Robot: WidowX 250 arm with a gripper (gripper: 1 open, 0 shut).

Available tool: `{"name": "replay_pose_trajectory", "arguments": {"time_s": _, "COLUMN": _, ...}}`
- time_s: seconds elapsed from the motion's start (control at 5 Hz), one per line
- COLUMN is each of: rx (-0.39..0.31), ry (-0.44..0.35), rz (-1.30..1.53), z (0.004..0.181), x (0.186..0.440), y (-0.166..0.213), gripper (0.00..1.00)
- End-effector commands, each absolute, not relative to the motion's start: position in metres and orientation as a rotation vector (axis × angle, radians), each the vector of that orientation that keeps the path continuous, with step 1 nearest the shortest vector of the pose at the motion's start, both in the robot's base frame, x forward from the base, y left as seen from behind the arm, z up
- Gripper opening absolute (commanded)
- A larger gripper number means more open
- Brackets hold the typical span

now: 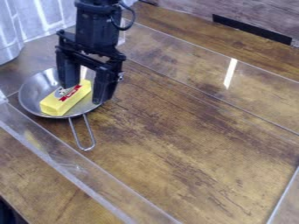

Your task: Remove the yellow object from inside the silver pan and put it on the table

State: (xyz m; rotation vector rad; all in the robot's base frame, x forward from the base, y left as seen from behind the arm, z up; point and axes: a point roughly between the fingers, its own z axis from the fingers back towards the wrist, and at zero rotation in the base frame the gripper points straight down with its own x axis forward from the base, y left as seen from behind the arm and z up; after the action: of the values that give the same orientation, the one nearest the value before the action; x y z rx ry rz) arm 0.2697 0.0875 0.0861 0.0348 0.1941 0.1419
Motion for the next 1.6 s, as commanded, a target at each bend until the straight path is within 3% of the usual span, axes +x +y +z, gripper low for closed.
{"name": "replay_pose_trajectory", "arguments": {"time_s": 0.0, "rx": 0.049, "ry": 0.141, "rz": 0.174, "z": 0.097, "x": 0.277, "y": 0.098, "gripper": 1.00}}
{"name": "replay_pose_trajectory", "arguments": {"time_s": 1.4, "rx": 0.062, "ry": 0.176, "rz": 0.228, "z": 0.080, "x": 0.279, "y": 0.130, "gripper": 1.00}}
